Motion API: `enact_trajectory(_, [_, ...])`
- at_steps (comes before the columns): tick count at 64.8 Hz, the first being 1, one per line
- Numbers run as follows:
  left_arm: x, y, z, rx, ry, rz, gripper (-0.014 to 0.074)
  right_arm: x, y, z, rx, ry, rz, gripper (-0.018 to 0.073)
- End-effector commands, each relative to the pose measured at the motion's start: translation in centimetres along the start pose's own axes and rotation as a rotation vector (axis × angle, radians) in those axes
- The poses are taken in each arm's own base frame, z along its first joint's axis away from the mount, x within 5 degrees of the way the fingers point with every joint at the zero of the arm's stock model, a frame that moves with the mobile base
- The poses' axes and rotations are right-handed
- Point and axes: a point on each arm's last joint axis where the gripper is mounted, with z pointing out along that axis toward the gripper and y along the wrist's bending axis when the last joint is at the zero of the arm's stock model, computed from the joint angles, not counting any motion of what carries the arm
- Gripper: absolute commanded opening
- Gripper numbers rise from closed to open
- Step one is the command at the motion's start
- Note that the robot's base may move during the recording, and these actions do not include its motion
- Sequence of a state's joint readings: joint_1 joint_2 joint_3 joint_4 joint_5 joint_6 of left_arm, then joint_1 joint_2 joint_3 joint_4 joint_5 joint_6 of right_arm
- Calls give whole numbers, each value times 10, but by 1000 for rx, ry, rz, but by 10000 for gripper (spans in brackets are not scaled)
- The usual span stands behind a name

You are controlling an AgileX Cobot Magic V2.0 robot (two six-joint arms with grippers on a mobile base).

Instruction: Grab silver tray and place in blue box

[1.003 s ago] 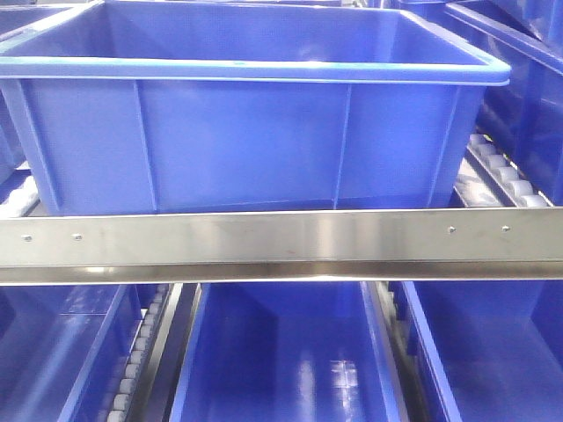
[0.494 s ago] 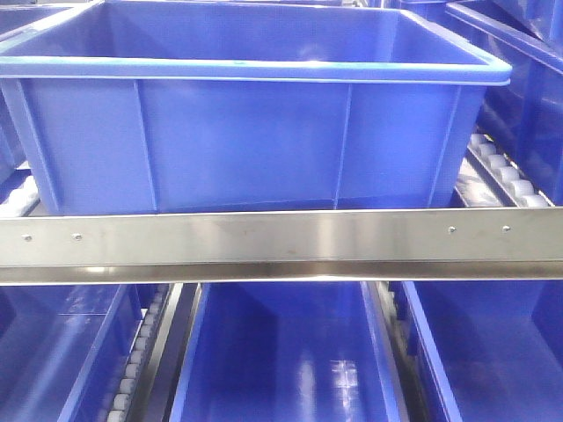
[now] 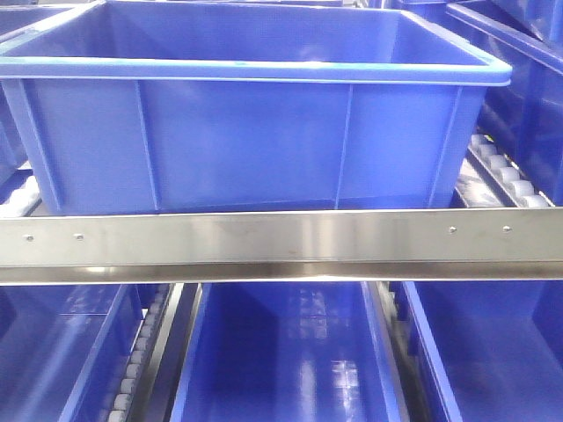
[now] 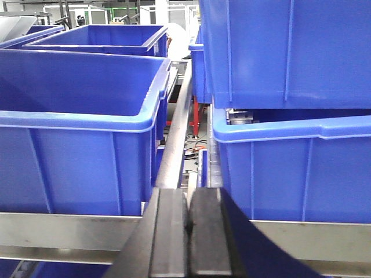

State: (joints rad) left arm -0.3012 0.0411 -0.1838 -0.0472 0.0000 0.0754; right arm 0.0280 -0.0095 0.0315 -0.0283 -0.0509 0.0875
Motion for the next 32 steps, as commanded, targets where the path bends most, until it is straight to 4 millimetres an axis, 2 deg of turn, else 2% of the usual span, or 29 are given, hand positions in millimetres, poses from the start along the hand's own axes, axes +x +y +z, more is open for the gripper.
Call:
enact_trajectory(1, [2, 4, -1, -80, -54, -16, -93, -9, 1, -2, -4, -104, -11, 50])
enact_trajectory(9, [28, 6, -5, -133, -47, -62, -93, -9, 1, -2, -4, -104, -11, 50])
enact_trajectory(19, [50, 7, -7, -156, -17, -85, -93, -9, 1, -2, -4, -104, -11, 50])
enact_trajectory(32, [53, 8, -8, -168, -11, -49, -95, -9, 1, -2, -4, -104, -11, 50])
